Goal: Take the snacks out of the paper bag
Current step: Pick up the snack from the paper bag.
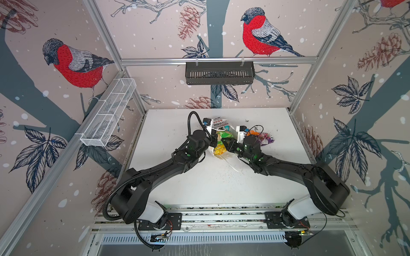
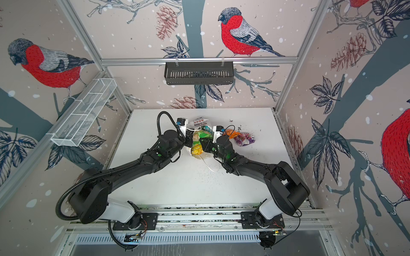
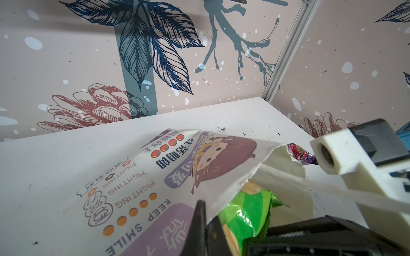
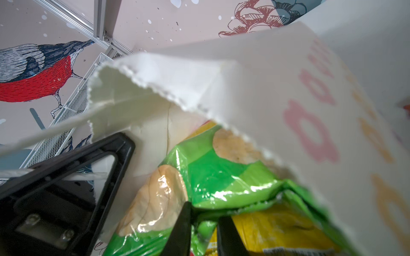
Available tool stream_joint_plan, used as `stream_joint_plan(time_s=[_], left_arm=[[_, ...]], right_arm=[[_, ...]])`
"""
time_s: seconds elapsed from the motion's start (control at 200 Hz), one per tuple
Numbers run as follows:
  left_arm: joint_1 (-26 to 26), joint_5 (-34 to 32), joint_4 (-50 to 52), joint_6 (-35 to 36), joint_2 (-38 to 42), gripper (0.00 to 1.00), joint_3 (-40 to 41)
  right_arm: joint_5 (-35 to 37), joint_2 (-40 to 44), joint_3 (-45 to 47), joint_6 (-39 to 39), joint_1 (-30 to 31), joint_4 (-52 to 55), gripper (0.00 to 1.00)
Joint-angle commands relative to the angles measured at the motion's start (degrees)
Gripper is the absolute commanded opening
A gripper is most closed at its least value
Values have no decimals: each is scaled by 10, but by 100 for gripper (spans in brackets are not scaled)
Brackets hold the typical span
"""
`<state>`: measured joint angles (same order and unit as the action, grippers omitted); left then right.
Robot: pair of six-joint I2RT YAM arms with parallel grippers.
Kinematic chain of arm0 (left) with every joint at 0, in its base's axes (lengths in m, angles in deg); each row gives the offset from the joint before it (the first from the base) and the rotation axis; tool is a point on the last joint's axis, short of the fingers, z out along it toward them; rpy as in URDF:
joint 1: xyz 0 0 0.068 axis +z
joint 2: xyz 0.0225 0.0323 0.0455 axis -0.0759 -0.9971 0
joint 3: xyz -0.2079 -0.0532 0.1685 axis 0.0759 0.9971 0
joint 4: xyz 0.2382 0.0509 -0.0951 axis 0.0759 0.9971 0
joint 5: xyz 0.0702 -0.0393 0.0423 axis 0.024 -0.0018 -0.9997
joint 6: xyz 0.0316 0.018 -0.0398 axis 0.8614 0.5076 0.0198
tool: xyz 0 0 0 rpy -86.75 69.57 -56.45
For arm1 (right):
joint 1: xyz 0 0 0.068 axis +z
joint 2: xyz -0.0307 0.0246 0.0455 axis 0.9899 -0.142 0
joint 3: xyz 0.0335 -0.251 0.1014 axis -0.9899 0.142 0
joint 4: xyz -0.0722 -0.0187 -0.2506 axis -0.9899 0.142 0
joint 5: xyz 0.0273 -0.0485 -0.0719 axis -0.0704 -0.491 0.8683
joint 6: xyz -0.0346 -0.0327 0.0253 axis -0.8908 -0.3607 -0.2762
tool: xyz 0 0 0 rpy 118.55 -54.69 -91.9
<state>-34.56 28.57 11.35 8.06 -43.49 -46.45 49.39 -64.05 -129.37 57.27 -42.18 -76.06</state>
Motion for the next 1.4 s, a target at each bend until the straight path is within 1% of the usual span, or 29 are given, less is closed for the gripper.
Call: stream_joint_plan(time_s=[0.0,0.155,0.335,0.66,0.926,1.221,1.396], left_arm=[[-2,-1,3,1,3,0,2],[-2,-5,4,1,2,0,2],[-2,-13,9,0,-2,0,-1],[-2,-11,12,-9,-4,0,-3],[-2,-30,16,-9,1,0,-4],[-2,-41,24,-14,4,0,-7],[-2,-42,23,-15,4,0,-6]], right_arm=[[3,0,-3,-4,-1,-26,18],[-1,2,-3,-8,-1,-26,4],[-5,9,-2,-17,-1,-27,1],[-24,33,-19,-74,-1,-22,0],[3,54,-4,-92,0,-13,0],[44,106,25,-126,0,-5,0],[37,130,26,-143,0,-8,0]])
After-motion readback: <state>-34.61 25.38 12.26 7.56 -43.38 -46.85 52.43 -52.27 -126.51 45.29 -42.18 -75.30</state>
